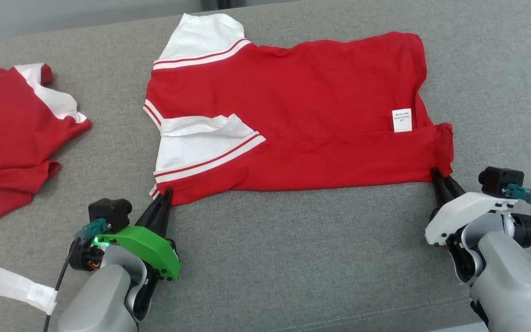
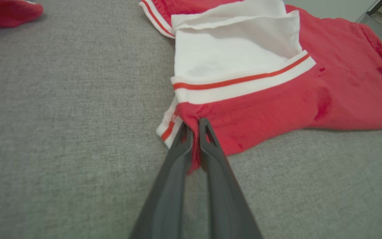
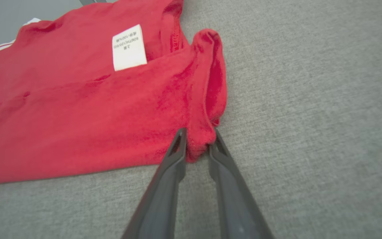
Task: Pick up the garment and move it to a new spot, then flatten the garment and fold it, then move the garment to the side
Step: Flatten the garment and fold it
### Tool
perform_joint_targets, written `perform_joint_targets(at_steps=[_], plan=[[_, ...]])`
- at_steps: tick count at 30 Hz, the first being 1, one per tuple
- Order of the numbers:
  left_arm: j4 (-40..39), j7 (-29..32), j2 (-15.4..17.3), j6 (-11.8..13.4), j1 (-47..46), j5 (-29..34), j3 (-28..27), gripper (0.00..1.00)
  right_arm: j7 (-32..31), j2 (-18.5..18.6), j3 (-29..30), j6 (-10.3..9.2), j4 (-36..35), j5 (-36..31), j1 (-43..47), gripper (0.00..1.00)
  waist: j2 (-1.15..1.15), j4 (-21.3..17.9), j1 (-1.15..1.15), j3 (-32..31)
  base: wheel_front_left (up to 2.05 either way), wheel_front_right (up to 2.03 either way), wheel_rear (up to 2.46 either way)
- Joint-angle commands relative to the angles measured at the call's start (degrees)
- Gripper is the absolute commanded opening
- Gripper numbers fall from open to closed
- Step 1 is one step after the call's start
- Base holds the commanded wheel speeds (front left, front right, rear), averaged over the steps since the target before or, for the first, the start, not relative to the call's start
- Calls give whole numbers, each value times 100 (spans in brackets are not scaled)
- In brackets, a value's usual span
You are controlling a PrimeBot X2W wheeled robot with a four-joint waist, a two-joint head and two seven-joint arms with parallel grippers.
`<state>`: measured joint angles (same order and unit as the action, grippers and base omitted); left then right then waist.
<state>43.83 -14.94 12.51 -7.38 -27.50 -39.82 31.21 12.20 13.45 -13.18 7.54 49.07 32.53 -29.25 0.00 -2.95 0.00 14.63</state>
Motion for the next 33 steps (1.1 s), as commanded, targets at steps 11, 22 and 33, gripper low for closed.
perform_joint_targets(at_steps=[11,22,33], plan=[[-844,-28,227,52,783,96,-627,0,280,109,-334,-9,-439,373,489,0,0,97,0,-614,0,0,0],[-1985,-27,64,413,2295,484,-945,0,210,443,-240,-9,-1550,212,1720,0,0,149,0,-792,0,0,0],[-2114,-29,-136,508,2831,547,-920,100,-166,144,353,-9,-2172,83,2470,100,0,161,0,-957,0,0,0]])
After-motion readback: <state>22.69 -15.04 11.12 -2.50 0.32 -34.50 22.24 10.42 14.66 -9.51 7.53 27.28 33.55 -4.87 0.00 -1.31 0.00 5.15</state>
